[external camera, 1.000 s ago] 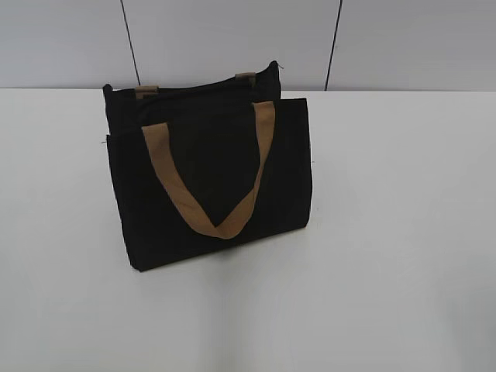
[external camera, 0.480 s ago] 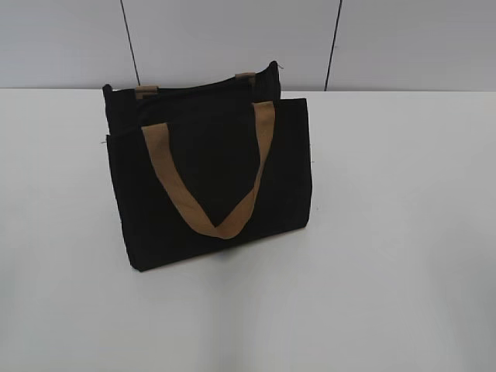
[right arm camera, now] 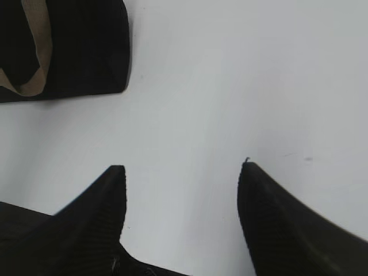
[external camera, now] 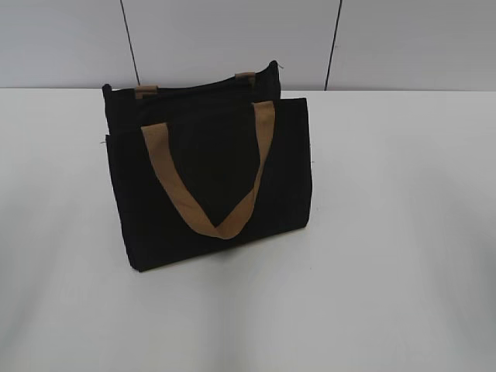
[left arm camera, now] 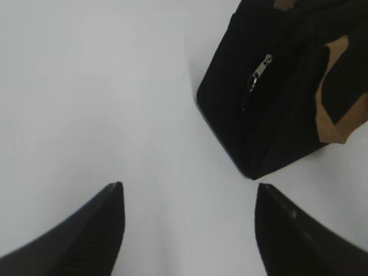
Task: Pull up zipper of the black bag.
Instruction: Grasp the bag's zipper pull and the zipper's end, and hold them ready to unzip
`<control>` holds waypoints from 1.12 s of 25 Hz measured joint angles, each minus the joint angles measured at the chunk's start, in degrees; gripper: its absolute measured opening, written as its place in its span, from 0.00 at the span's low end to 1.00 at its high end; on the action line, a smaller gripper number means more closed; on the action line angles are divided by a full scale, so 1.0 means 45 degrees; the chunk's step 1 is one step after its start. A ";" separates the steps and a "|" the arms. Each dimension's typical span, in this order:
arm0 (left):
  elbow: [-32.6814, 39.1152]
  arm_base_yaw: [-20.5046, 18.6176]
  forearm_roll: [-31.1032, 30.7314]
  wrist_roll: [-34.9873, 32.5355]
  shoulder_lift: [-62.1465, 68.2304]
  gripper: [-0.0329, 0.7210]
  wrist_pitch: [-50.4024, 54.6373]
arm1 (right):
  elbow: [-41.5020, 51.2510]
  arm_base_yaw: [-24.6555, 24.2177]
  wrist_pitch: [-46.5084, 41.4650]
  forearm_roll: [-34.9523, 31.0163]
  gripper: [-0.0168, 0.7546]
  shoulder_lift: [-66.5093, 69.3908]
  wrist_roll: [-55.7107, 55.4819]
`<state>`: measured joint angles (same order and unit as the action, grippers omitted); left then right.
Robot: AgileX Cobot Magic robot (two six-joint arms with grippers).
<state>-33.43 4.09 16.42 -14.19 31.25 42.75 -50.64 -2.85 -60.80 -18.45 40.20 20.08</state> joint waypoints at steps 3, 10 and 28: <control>0.0000 0.0000 0.1237 -0.1848 0.1404 0.75 -0.1297 | -0.0832 0.0000 -0.0028 -0.0239 0.62 0.1450 0.0556; -0.0360 0.0000 0.4427 -0.6110 0.4750 0.75 -0.2708 | -0.2588 0.0000 -0.0259 -0.1581 0.62 0.4094 0.2371; -0.1811 -0.3070 1.3200 -1.8934 1.0832 0.72 -0.0883 | -0.4408 0.0000 -0.0599 -0.2320 0.62 0.6455 0.3763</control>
<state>-41.58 -9.73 75.82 -99.39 79.99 38.78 -70.47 -2.85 -63.50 -28.89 69.25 37.02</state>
